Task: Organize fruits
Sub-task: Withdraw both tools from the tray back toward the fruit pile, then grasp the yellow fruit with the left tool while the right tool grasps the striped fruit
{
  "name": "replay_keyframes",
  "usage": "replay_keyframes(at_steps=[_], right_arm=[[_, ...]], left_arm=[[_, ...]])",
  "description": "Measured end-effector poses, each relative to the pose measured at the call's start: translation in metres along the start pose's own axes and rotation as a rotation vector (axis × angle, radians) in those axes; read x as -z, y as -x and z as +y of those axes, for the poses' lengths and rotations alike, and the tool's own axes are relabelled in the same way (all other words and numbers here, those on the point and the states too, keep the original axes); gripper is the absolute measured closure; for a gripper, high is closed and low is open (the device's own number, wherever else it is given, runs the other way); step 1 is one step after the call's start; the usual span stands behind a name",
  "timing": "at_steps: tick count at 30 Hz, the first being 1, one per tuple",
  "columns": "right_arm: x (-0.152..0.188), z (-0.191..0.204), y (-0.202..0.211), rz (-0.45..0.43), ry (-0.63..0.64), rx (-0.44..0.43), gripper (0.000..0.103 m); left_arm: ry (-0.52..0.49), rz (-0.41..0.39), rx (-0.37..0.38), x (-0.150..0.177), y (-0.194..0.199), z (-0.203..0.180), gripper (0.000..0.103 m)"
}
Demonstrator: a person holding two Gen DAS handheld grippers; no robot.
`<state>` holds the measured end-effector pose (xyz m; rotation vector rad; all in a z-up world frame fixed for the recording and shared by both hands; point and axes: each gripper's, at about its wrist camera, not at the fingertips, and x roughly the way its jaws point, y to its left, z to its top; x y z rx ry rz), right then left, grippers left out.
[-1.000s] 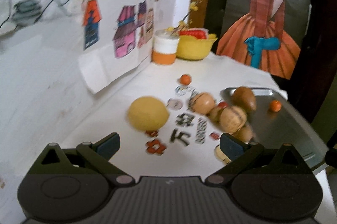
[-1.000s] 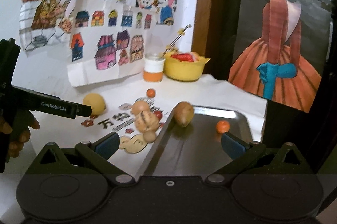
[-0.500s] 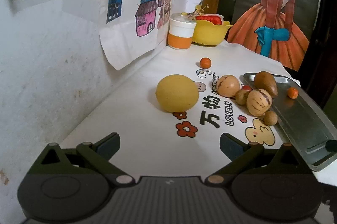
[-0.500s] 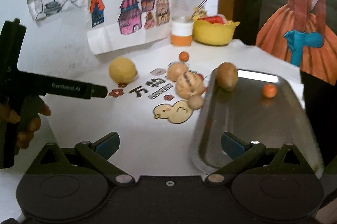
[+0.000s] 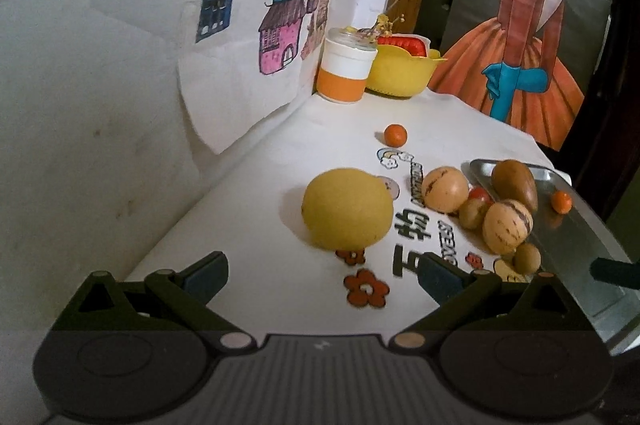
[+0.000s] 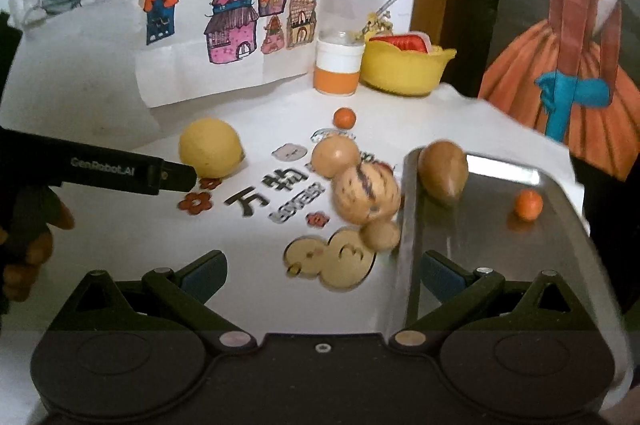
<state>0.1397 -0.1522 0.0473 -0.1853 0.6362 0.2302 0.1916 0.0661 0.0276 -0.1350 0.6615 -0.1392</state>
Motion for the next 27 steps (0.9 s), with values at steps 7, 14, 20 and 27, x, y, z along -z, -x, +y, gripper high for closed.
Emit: replay_keyframes(at_steps=[7, 14, 20, 27], right_arm=[[-0.018, -0.011, -0.030, 0.012, 0.008, 0.011, 0.001], [-0.030, -0.017, -0.050, -0.004, 0.031, -0.001, 0.002], [-0.034, -0.020, -0.066, 0.008, 0.046, -0.003, 0.010], [-0.032, -0.020, -0.078, 0.026, 0.051, -0.004, 0.022]], left_arm=[[-0.014, -0.008, 0.024, -0.012, -0.020, -0.007, 0.000], [-0.020, 0.004, 0.024, -0.021, -0.039, -0.009, 0.000], [-0.030, 0.016, 0.020, -0.022, -0.048, -0.010, 0.000], [-0.044, 0.034, 0.025, -0.023, -0.056, -0.012, 0.001]])
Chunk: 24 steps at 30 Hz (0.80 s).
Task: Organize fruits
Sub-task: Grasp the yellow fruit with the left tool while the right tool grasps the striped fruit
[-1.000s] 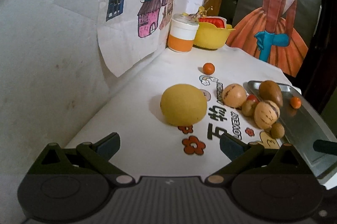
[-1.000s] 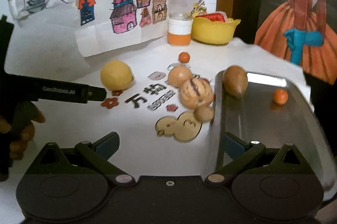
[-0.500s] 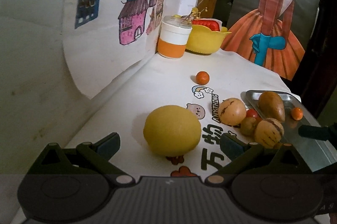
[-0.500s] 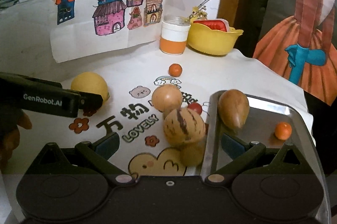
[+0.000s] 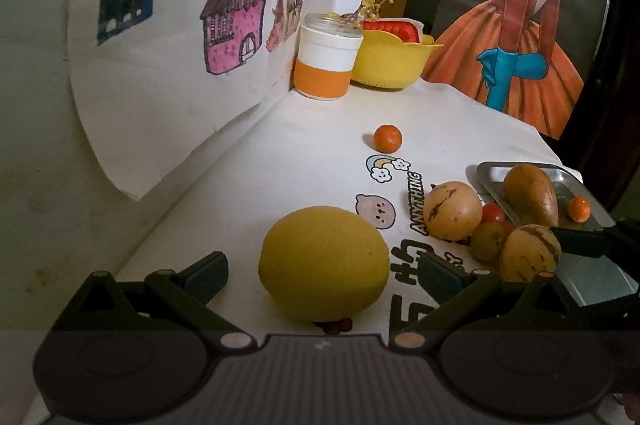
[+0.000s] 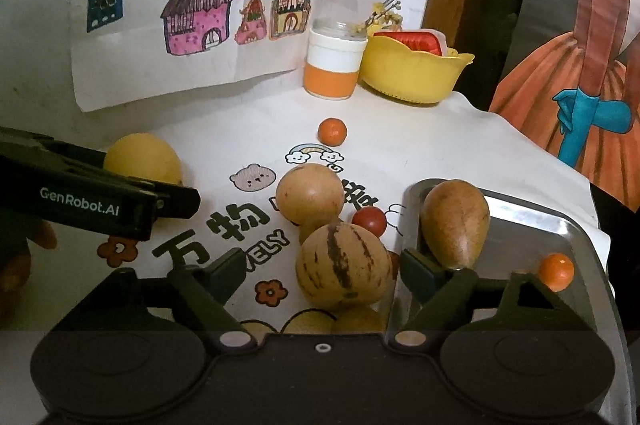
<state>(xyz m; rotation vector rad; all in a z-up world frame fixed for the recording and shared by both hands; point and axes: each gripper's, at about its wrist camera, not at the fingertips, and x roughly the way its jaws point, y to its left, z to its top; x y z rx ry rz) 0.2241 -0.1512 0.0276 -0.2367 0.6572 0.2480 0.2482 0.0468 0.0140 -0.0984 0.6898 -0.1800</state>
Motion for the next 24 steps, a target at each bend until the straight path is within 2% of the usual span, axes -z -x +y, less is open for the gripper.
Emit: replay_keyframes(at_steps=[4, 16, 22, 24], right_arm=[[0.0010, -0.0001, -0.0036, 0.005, -0.003, 0.019, 0.032], [0.0018, -0.0047, -0.0074, 0.011, -0.014, 0.045, 0.049], [0.0029, -0.0028, -0.0058, 0.005, 0.000, 0.050, 0.049], [0.0032, -0.0034, -0.0050, 0.004, -0.007, 0.041, 0.049]], left_arm=[[-0.004, -0.013, 0.004, -0.0007, -0.0010, -0.0005, 0.002], [-0.025, -0.013, 0.008, -0.0009, -0.0029, -0.0041, 0.022], [-0.037, -0.017, -0.007, -0.0006, -0.0024, -0.0065, 0.035], [-0.032, -0.017, -0.007, -0.0007, -0.0019, -0.0057, 0.036]])
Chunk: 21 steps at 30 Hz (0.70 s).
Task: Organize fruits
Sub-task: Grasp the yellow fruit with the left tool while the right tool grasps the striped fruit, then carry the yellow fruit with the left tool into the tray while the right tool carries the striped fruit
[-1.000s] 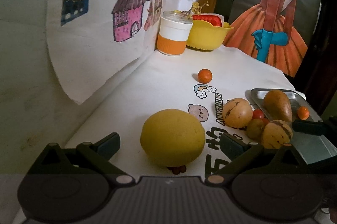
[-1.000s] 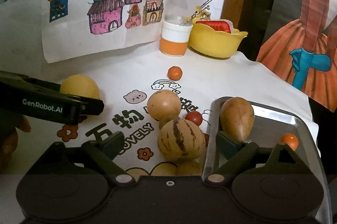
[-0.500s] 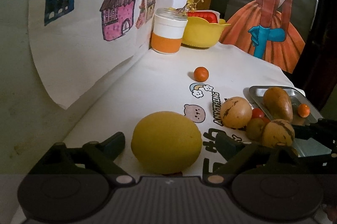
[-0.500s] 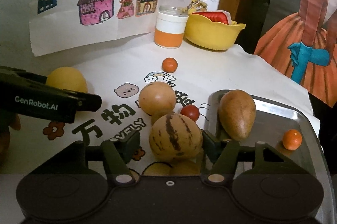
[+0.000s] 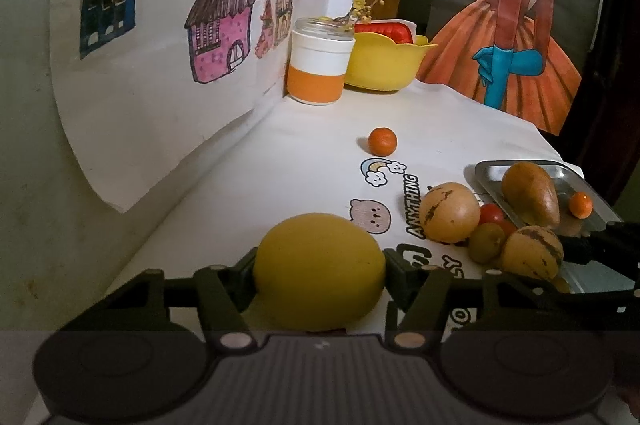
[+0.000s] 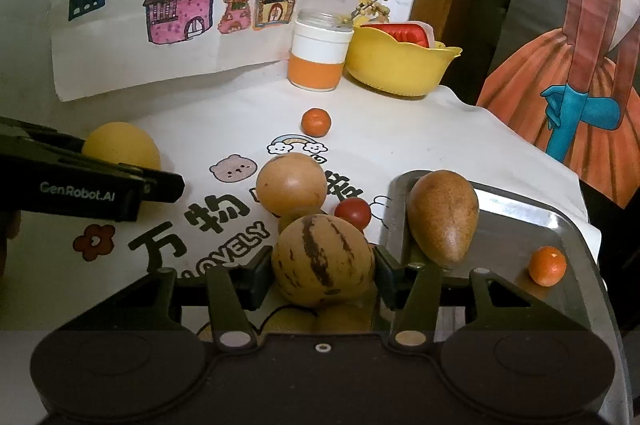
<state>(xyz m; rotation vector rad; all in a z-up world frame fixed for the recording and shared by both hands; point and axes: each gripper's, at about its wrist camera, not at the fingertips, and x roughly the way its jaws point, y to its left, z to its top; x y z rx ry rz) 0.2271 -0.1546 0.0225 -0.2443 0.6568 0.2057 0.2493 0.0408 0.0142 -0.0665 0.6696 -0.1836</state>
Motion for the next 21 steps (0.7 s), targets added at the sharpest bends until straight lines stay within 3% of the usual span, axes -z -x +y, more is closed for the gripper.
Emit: replay_keyframes(at_steps=[21], right_arm=[[0.011, 0.004, 0.029, -0.030, -0.019, -0.079, 0.050]], left_arm=[[-0.016, -0.002, 0.013, 0.009, 0.025, -0.022, 0.037]])
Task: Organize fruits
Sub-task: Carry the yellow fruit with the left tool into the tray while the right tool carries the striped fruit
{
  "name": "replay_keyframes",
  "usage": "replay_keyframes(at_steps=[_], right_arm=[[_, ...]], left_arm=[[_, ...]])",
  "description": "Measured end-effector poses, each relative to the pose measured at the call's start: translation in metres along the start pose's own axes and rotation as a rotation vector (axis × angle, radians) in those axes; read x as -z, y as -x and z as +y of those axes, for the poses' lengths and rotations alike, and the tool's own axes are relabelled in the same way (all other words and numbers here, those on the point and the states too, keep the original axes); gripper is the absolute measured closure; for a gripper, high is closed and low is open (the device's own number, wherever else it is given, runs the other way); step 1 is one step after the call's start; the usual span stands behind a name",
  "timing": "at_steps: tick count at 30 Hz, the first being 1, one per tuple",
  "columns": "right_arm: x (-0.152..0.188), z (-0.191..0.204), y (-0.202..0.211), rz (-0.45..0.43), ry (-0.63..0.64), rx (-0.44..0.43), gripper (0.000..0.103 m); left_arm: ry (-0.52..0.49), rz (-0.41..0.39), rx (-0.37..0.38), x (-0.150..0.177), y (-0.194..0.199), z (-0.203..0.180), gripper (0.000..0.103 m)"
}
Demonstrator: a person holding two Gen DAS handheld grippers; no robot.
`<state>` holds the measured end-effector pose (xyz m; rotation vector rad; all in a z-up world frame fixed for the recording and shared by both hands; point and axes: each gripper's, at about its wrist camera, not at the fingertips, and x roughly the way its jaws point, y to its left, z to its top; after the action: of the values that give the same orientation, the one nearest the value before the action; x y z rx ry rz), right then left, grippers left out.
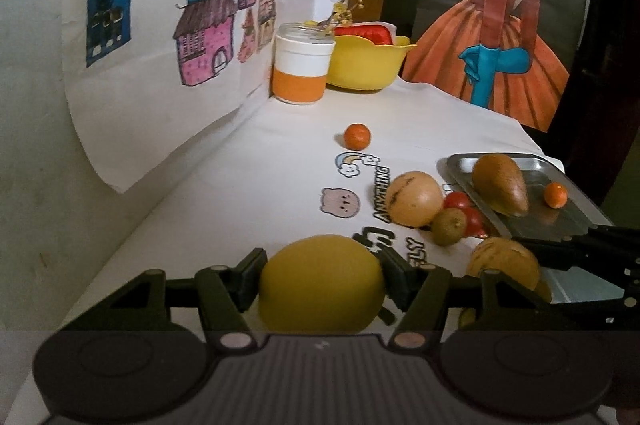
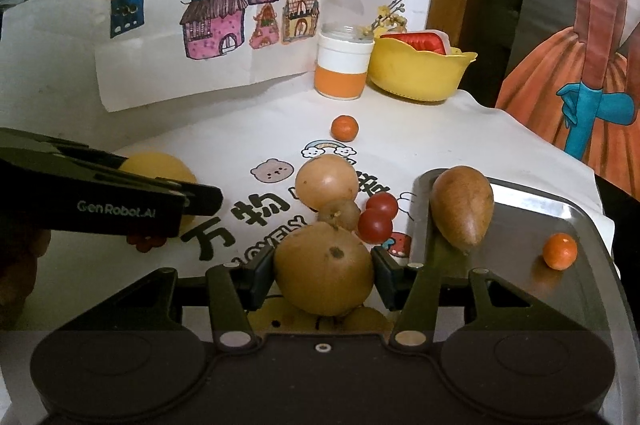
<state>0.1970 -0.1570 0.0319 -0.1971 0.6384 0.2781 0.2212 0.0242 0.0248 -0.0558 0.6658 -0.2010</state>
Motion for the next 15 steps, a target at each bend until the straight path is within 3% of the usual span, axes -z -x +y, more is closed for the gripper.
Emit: replay_keyframes(at_steps=[15], right_arm=[[0.012, -0.011, 0.033, -0.061, -0.032, -0.020, 0.050]], left_arm=[[-0.002, 0.018, 0.022, 0.002, 0.010, -0.027, 0.038]])
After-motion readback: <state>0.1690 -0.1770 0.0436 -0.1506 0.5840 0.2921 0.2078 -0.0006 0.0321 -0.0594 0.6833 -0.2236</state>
